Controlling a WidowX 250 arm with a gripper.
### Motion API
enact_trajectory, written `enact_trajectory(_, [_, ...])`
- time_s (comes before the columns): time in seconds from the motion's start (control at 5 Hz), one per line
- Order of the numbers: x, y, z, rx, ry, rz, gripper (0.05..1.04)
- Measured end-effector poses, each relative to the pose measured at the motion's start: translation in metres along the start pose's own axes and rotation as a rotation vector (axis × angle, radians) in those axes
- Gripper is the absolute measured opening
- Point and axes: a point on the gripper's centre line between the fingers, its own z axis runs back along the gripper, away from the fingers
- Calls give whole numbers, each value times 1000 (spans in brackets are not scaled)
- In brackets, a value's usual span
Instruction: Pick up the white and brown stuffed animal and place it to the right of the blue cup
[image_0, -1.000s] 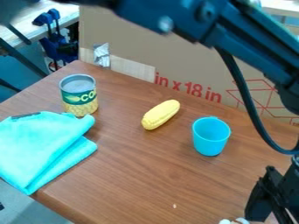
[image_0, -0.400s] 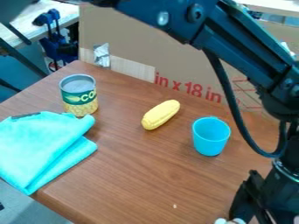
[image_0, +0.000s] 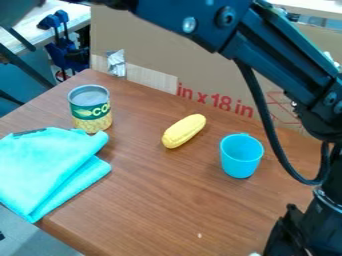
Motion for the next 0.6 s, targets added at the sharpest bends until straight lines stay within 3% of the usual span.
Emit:
enact_trajectory(0.2, [6, 3, -3, -10, -3, -30, 688])
enact_trajectory(0.4, [6, 3, -2, -4, -14, -33, 551])
enact_trajectory(0.6, [3, 4, 1, 5, -17, -14, 530])
